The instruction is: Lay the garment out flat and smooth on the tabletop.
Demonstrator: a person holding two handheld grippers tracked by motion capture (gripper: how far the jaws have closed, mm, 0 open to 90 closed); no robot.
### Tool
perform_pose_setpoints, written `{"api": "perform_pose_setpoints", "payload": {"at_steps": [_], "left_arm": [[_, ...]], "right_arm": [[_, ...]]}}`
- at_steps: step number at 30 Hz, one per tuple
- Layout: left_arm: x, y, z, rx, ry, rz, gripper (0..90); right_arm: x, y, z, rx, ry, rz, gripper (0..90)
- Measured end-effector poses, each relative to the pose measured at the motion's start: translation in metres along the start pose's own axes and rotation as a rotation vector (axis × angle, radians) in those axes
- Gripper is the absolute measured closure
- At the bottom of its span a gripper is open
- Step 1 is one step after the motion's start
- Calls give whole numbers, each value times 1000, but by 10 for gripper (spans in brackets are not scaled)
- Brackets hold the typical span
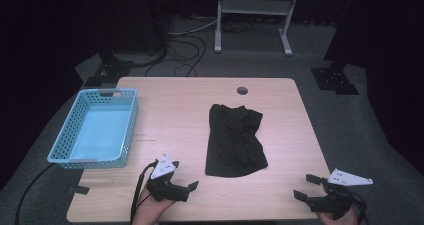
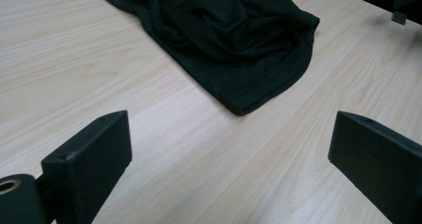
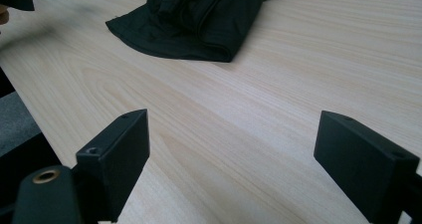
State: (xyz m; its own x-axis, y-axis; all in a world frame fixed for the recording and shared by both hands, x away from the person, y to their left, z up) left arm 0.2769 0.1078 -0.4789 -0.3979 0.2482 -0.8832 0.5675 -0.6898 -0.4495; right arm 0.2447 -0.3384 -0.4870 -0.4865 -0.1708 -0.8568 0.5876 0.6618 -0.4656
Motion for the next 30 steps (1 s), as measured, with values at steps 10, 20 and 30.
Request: {"api": "perform_pose_setpoints", "payload": {"at_steps": [10,20,30], "left_arm": [[5,-2,-7,-12,-5,-7,25],[8,-9,-15,-28,-26,8,25],[8,-13,-19,-38,-25,12,25]], "right_arm": [[-5,9,-4,-18,-31,-20,144],[-25,30,3,-62,-47,-75,145],[-56,63,11,-105,-58,-130,147]]}}
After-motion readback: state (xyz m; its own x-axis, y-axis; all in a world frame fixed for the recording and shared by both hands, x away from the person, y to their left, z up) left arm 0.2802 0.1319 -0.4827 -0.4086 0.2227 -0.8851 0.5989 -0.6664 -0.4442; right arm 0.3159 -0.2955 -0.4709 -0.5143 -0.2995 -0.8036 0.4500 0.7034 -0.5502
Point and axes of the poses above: each handheld gripper's, and its own axes: y roughly forward along the jaws, x roughly out of its underside, z roughly to its right, the point moved 4 cm from there along y, roughly forward along the jaws, and after that the axes turned 4 degrees about z, right-handed, at the moved point
